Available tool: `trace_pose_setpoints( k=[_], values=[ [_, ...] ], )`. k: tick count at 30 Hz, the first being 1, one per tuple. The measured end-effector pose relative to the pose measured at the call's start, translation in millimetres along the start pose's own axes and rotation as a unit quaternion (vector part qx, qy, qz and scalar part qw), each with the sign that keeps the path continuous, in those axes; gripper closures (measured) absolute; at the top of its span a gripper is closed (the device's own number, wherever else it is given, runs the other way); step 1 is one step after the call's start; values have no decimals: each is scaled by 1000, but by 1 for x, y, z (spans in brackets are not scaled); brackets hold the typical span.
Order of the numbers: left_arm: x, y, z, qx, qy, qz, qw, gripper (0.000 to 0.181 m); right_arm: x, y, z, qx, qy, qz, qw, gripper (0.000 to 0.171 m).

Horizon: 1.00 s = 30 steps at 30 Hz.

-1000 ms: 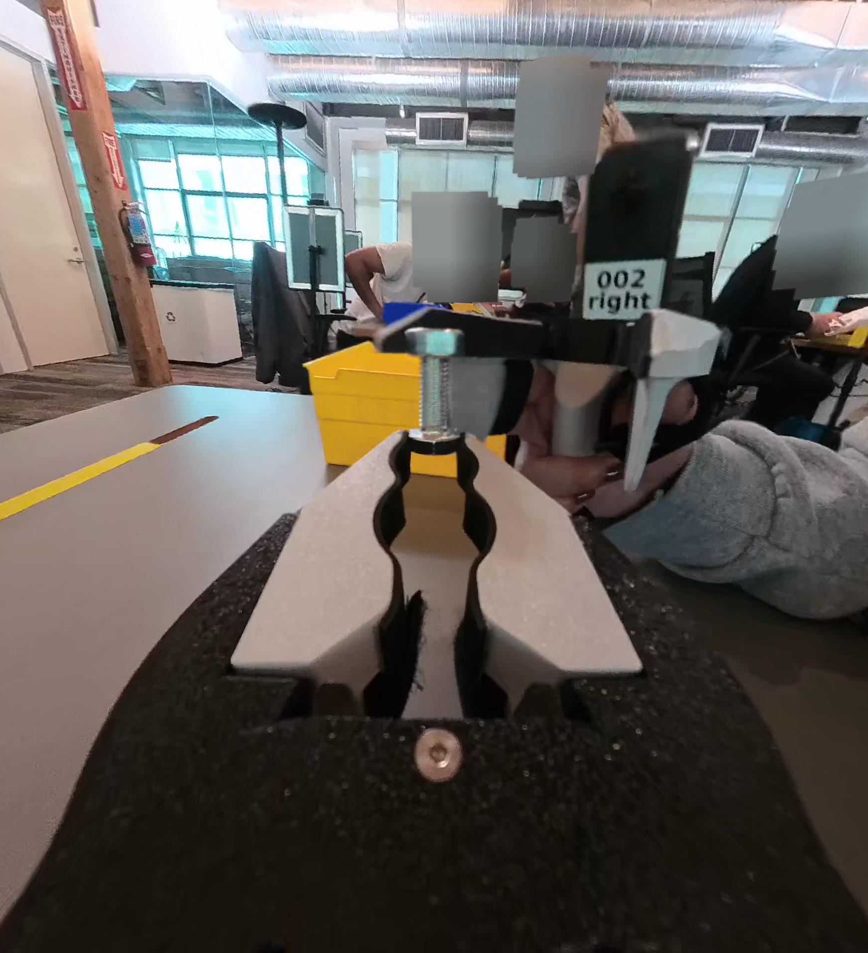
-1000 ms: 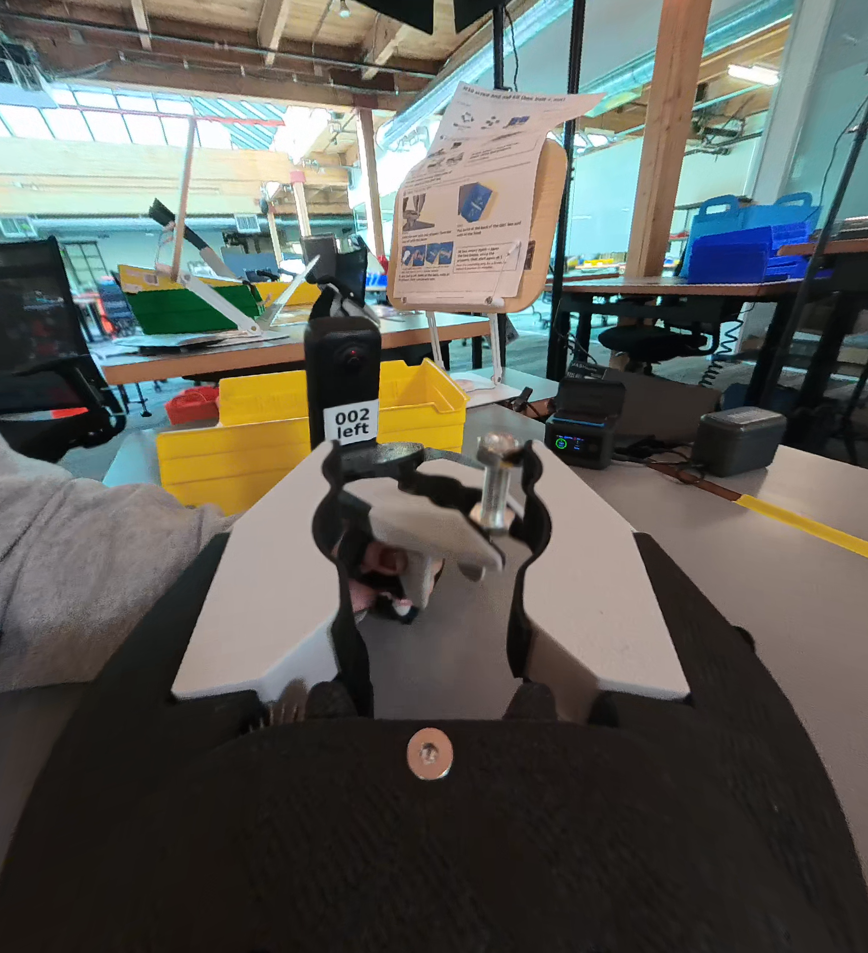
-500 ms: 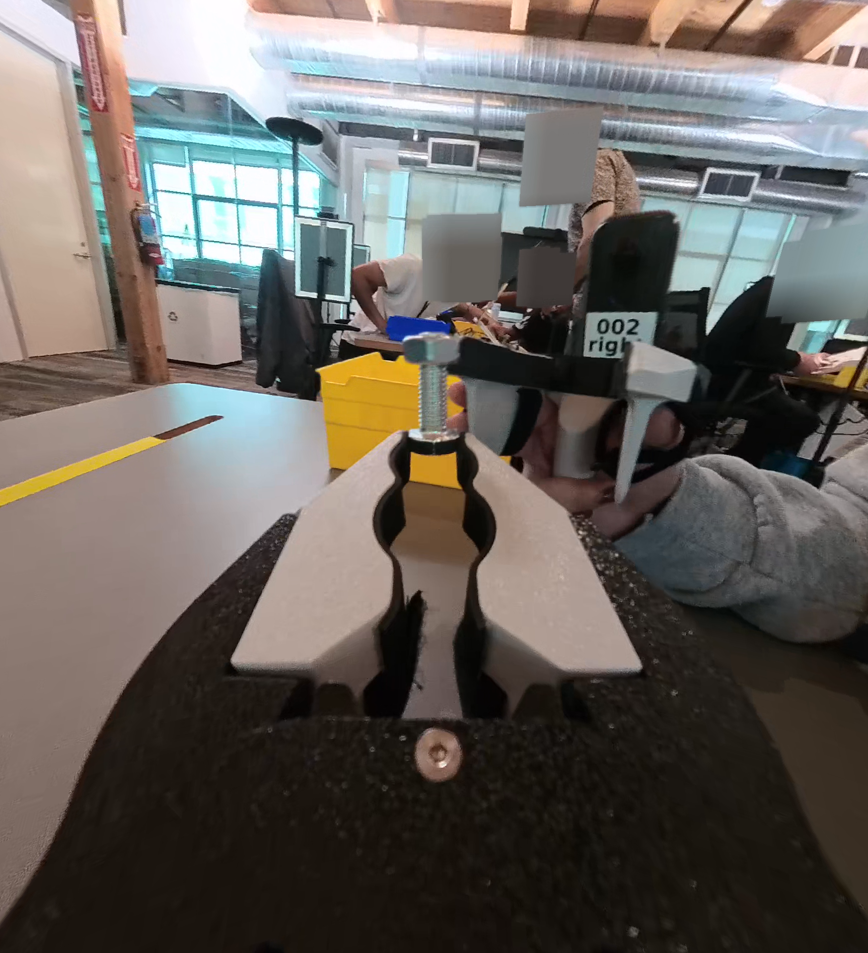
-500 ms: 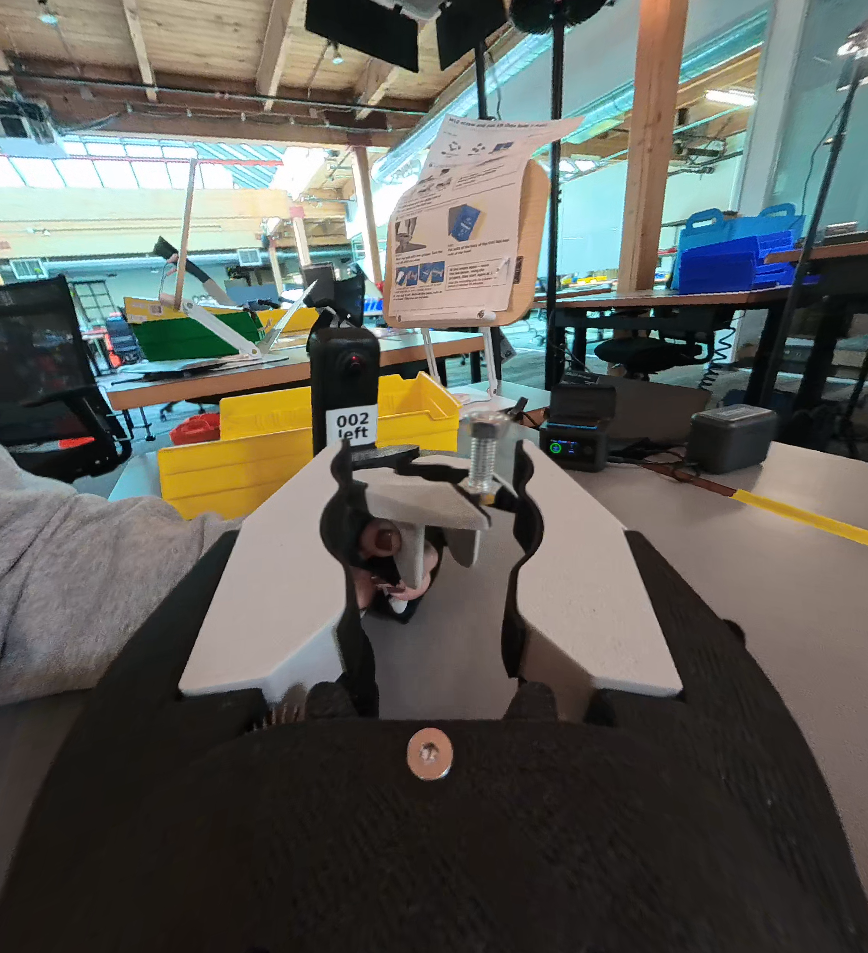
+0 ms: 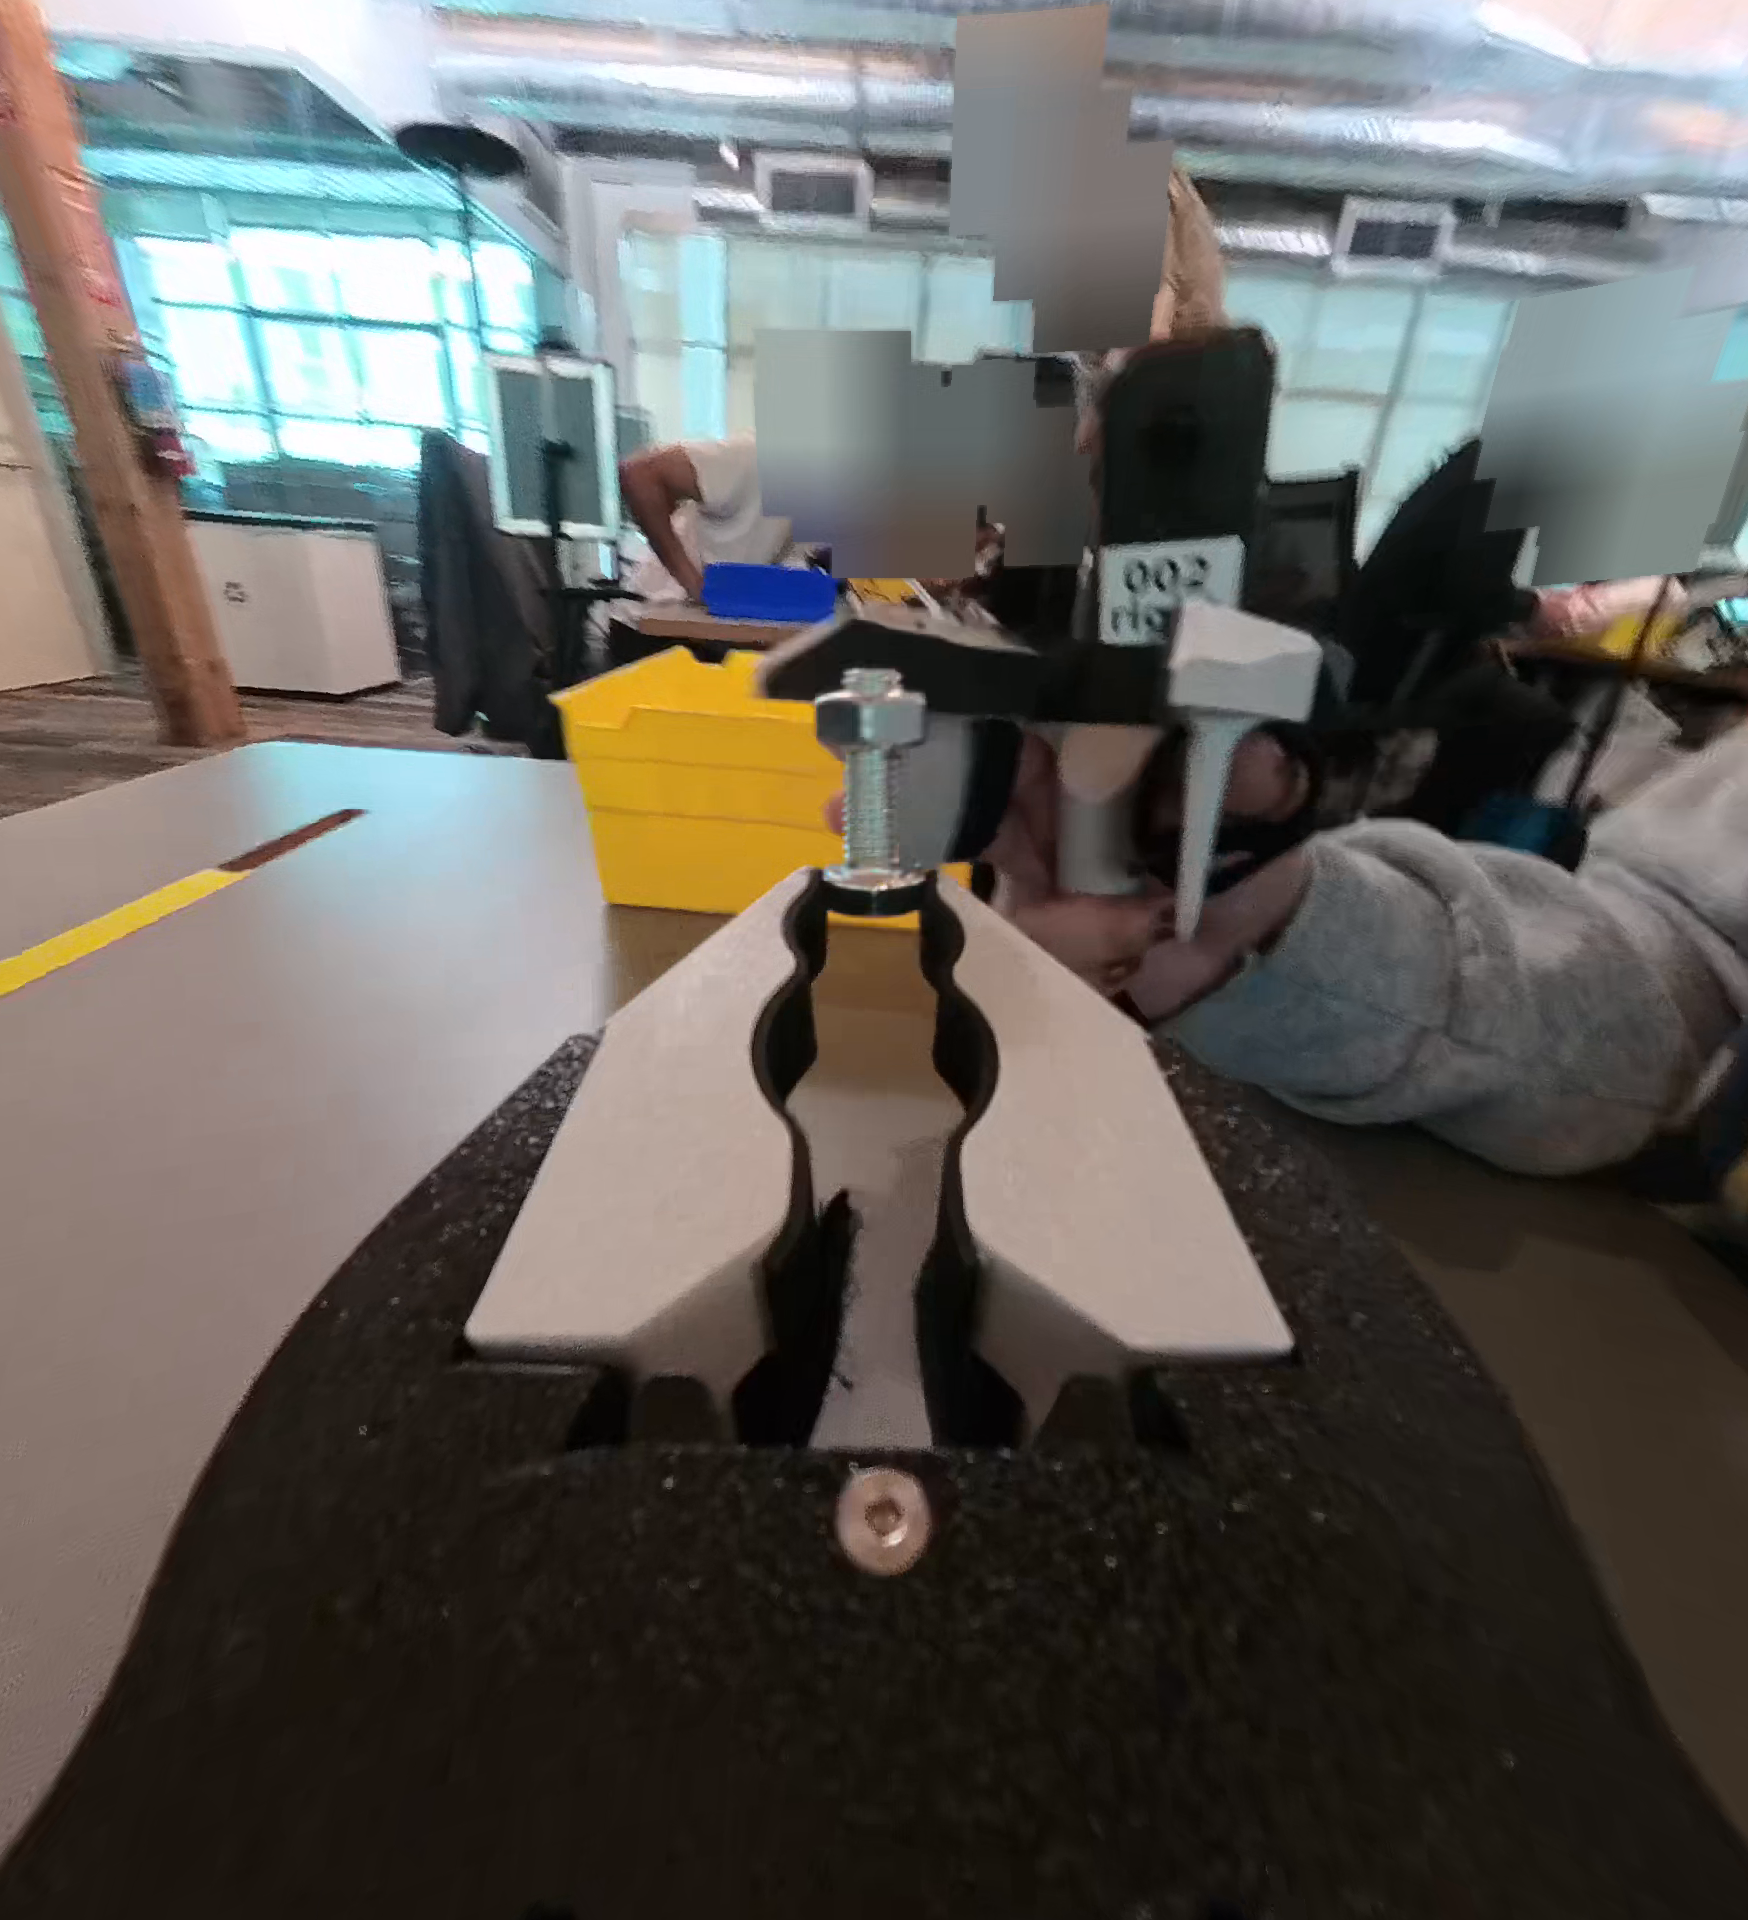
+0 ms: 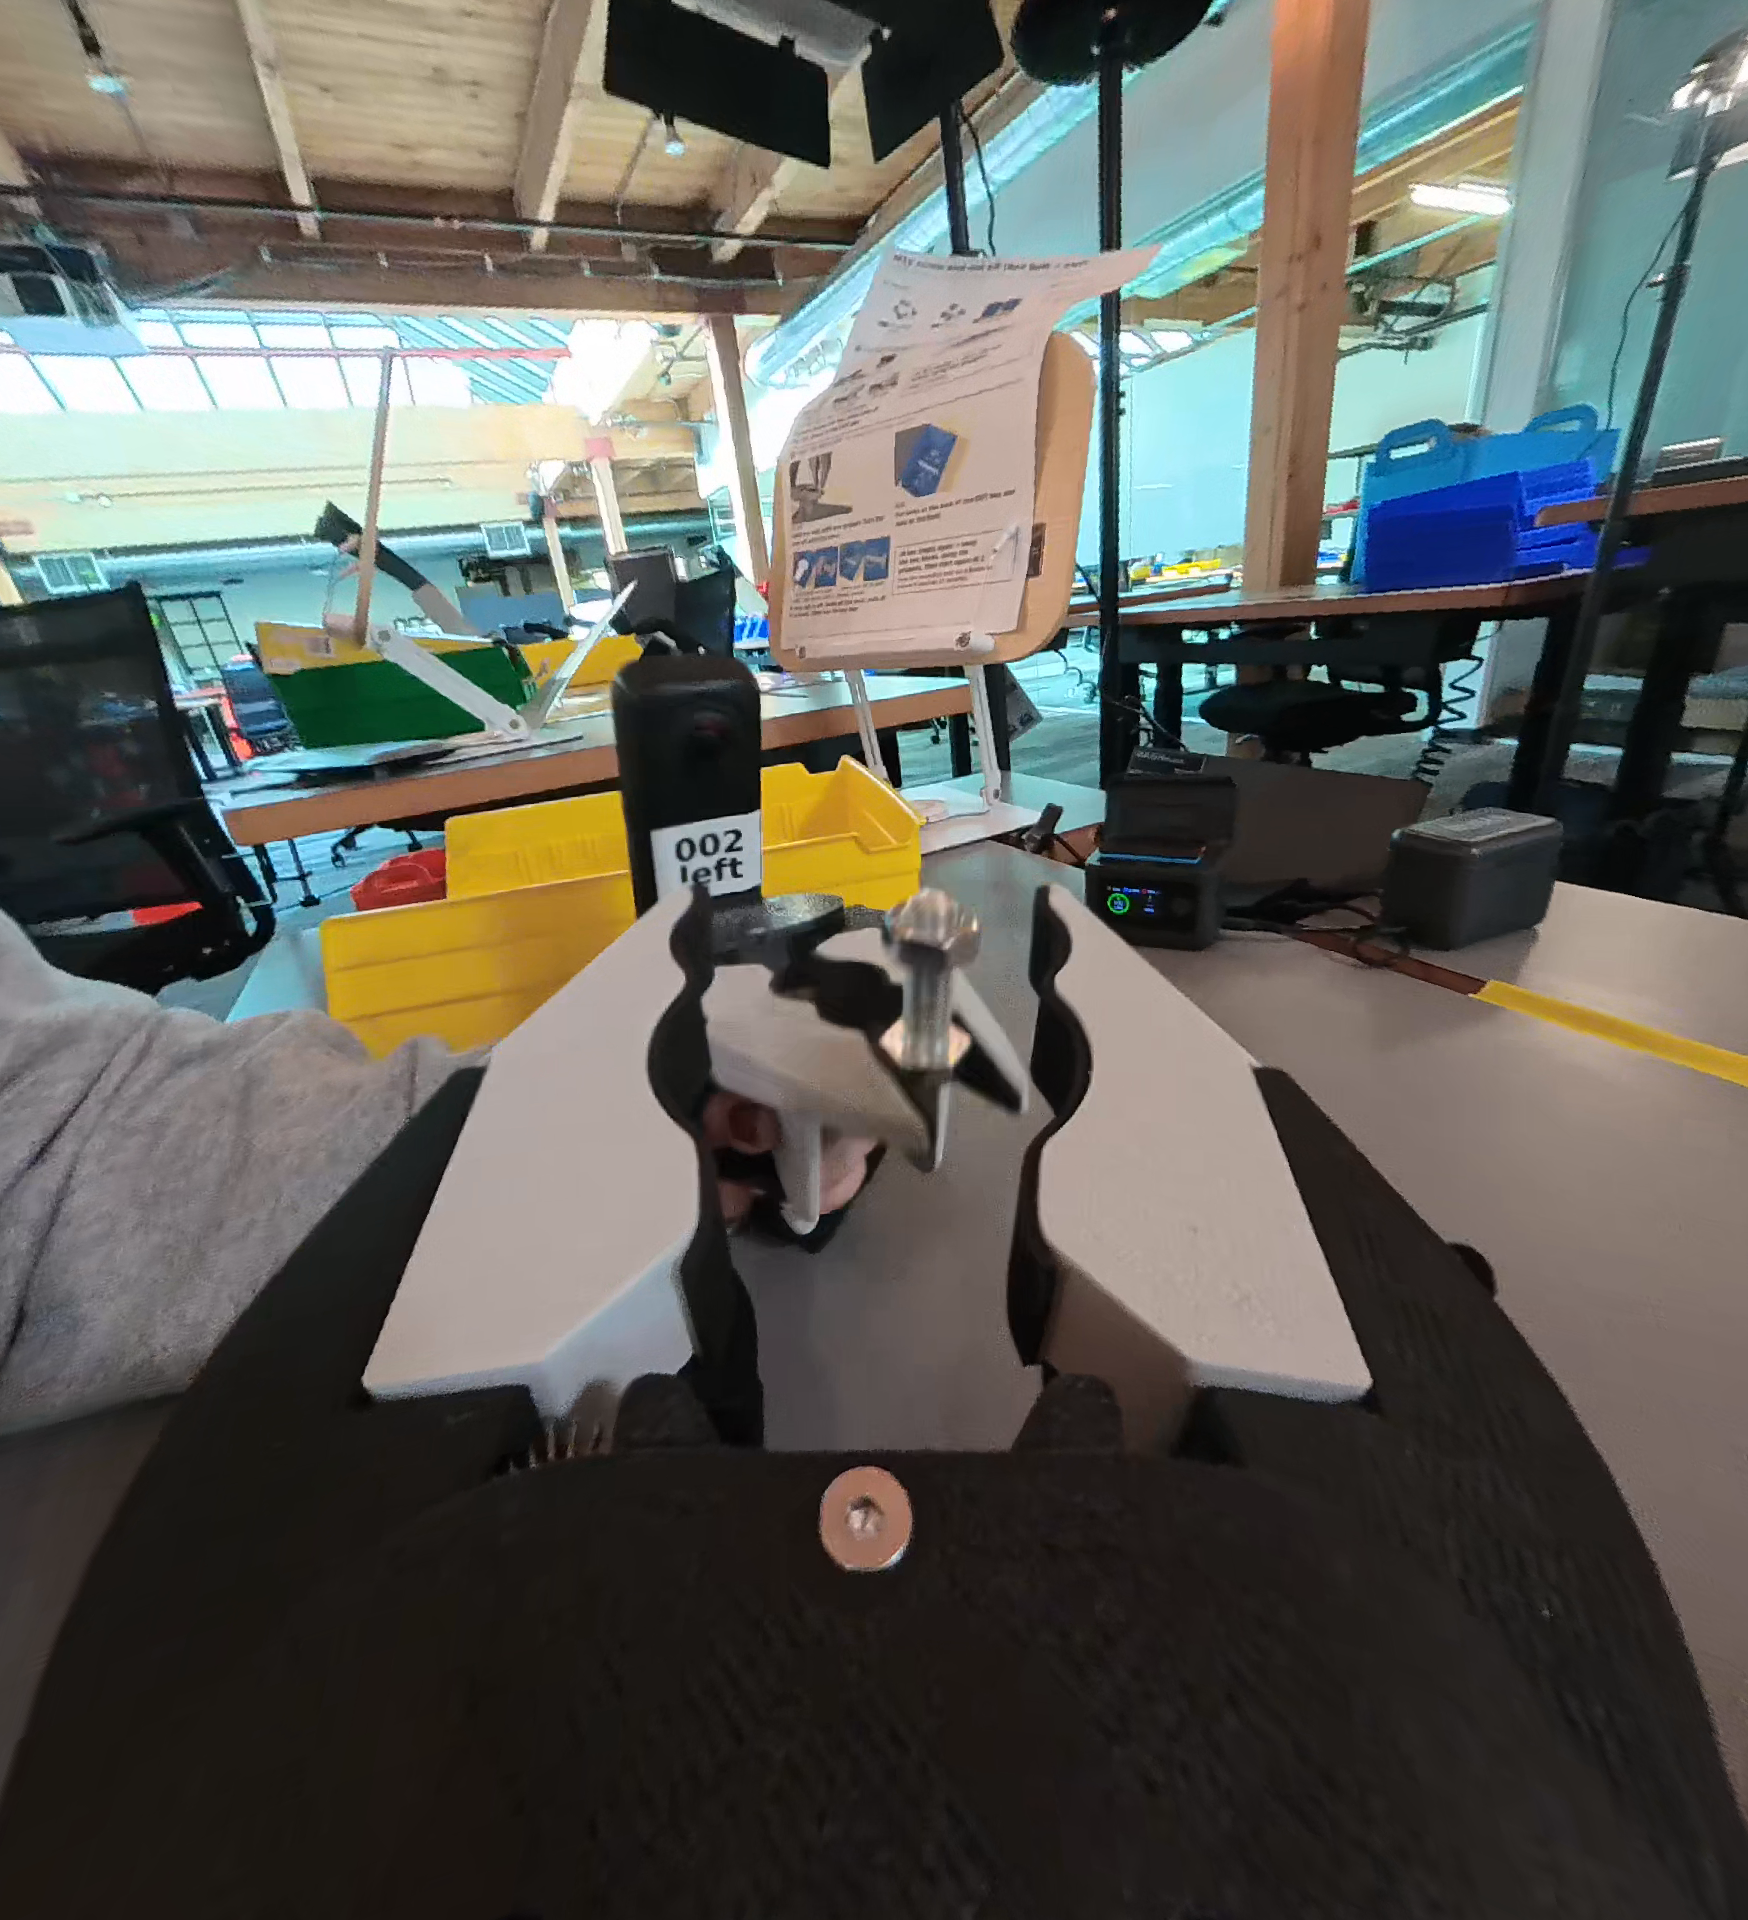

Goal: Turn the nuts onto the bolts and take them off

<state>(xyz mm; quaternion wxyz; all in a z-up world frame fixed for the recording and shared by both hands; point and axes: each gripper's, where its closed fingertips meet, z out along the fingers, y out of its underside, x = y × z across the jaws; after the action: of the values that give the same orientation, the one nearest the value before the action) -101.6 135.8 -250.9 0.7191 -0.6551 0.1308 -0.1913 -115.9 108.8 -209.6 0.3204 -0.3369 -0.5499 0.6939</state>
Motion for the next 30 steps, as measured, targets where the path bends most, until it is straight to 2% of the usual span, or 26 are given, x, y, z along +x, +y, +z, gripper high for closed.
trace_pose_setpoints(
  k=[4,7,8,9,12,14,16,19,21,22,25,28,30],
  values=[
    [17,8,11,-23,32,15,999,166,-10,8,7,-17,-23,-2,1000,109],
    [-5,0,1,4,-20,-11,1000,166,-7,7,1,-17,-13,-8,1000,107],
    [-17,-3,-6,14,-52,-18,998,166,-6,6,-2,-15,-16,-6,1000,117],
    [-25,-6,-12,20,-66,-24,997,166,-3,5,-5,-9,-14,0,1000,117],
    [-11,-8,-11,25,-16,-15,999,166,3,5,-4,-7,5,1,1000,107],
    [10,-2,-1,8,41,-16,999,166,-2,8,0,-12,-6,-3,1000,105],
    [20,6,8,-20,66,-19,997,166,-9,10,4,-16,-20,-6,1000,105],
    [2,3,4,-8,13,-28,999,166,-9,11,2,-21,-18,-11,1000,103],
    [-27,-3,-11,15,-63,-45,997,166,-5,8,-4,-16,-20,-2,1000,114],
    [-33,-6,-17,23,-72,-52,996,166,-3,5,-5,-6,-17,6,1000,114],
    [-19,-9,-17,28,-22,-40,999,166,2,6,-3,-8,0,3,1000,106],
    [20,1,0,-6,78,-24,997,166,-5,11,3,-15,-14,5,1000,104],
    [34,10,10,-34,106,-11,994,166,-11,11,5,-12,-29,7,999,104]
  ],
)
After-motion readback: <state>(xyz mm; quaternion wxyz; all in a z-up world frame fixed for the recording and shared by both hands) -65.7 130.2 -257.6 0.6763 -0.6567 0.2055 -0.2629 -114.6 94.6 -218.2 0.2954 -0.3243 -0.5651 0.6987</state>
